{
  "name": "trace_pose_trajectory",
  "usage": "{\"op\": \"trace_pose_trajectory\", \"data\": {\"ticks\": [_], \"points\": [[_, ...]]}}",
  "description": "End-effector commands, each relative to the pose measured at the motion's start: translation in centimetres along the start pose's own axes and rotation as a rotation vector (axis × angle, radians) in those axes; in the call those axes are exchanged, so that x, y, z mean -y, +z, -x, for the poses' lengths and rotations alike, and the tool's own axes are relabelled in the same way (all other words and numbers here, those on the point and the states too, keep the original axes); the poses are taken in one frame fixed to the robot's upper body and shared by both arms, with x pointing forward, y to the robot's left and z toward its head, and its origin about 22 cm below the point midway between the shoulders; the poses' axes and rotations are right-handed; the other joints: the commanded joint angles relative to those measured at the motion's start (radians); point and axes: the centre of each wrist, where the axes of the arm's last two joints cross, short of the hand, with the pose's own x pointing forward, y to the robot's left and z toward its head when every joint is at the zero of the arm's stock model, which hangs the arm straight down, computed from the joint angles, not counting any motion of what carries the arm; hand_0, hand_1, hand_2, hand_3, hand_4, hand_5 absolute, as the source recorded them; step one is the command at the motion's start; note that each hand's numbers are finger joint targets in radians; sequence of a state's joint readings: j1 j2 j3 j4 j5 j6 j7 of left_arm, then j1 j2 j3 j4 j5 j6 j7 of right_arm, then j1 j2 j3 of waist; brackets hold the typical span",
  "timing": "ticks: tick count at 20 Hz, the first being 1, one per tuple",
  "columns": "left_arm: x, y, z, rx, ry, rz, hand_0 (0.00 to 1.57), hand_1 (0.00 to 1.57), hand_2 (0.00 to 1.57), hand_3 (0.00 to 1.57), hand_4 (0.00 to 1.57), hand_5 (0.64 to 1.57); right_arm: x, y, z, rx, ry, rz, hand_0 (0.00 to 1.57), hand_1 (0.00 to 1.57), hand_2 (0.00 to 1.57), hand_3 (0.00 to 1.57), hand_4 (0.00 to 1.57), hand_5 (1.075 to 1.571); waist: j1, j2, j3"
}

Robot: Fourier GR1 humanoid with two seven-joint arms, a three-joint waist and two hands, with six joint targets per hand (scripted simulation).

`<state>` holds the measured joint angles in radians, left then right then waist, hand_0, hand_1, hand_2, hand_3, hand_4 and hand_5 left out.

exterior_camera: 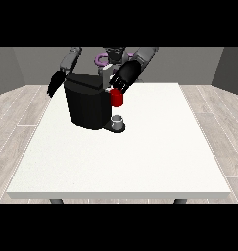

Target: Insert the coffee pod into the coffee machine and close the lid

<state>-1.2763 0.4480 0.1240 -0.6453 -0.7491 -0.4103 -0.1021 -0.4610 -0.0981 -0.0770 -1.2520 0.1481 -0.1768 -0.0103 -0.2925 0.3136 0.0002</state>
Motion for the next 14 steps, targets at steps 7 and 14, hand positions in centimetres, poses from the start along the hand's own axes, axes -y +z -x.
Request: {"op": "trace_pose_trajectory", "data": {"ticks": [7,14], "points": [[1.9,-0.6,-0.4,-0.009,-0.076,-0.038,1.23,1.23,1.24,1.16,0.0,1.571,0.5,-0.6,-0.6,-0.012,-0.006,0.001,0.0,0.0,0.0,0.0,0.0,1.571,-0.006,-0.007,0.0001],[-0.2,0.9,1.9,-0.002,-0.197,-0.063,1.16,1.16,1.18,1.05,0.0,1.571,-0.3,-0.1,-0.6,0.02,-0.015,0.012,0.0,0.0,0.0,0.0,0.0,1.571,-0.01,0.048,0.0]]}}
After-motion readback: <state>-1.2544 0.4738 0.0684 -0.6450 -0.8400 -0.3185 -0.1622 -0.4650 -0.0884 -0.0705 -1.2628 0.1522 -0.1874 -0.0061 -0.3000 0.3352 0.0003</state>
